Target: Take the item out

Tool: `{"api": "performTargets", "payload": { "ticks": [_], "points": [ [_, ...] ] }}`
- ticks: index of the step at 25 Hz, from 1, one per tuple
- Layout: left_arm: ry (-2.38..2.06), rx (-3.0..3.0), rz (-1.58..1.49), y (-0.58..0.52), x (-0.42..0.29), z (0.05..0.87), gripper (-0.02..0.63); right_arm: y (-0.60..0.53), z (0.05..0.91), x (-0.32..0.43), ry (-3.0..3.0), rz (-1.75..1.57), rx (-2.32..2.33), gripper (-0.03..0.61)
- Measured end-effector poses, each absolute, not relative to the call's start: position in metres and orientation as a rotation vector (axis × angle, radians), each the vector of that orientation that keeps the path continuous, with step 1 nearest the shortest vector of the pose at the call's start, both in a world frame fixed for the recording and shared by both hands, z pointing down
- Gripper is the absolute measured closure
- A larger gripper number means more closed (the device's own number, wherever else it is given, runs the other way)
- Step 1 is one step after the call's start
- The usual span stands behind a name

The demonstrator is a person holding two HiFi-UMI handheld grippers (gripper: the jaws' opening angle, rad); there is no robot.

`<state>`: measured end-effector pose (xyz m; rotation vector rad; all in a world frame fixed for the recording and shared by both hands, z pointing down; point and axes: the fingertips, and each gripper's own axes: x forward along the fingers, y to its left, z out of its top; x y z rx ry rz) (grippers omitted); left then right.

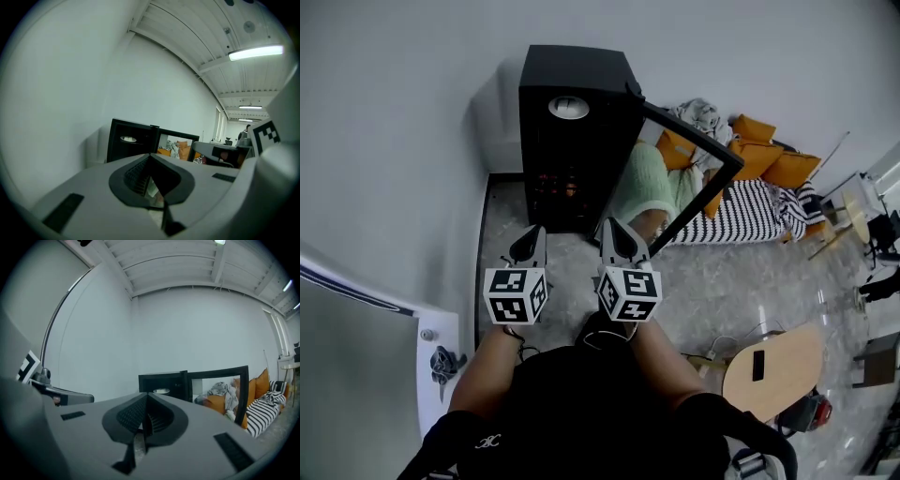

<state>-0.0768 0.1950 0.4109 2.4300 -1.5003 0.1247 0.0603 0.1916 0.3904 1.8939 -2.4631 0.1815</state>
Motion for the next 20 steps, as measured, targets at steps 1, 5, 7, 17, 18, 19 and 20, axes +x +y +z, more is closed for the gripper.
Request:
{"api": "performTargets", "payload": {
  "ticks": [1, 5, 7, 17, 18, 19, 20],
  "points": [
    [-1.499, 2.426, 0.128, 0.191, -0.078, 0.414, 0.606, 0.187, 0.392, 0.060, -2.461, 0.178, 1.897, 0.571],
    [-1.496, 2.414, 0.151, 0.167, -0.078, 0.428, 0.606, 0.161, 0.393, 0.062, -2.474, 0.175, 1.922, 0.571],
    [-1.506, 2.421, 0.166, 0.149, -0.075, 0.430, 0.606, 0.142, 0.396, 0.066, -2.486, 0.183, 1.931, 0.571],
    [-1.526, 2.390, 0.160, 0.026, -0.048, 0.431, 0.606, 0.010, 0.405, 0.086, -2.497, 0.189, 1.867, 0.571],
    [-1.530, 2.385, 0.152, 0.013, -0.045, 0.430, 0.606, -0.004, 0.406, 0.088, -2.497, 0.190, 1.860, 0.571],
    [-1.536, 2.377, 0.146, 0.000, -0.042, 0.430, 0.606, -0.018, 0.406, 0.091, -2.499, 0.191, 1.853, 0.571],
    [-1.542, 2.368, 0.142, -0.013, -0.039, 0.430, 0.606, -0.031, 0.407, 0.093, -2.502, 0.194, 1.843, 0.571]
  ]
}}
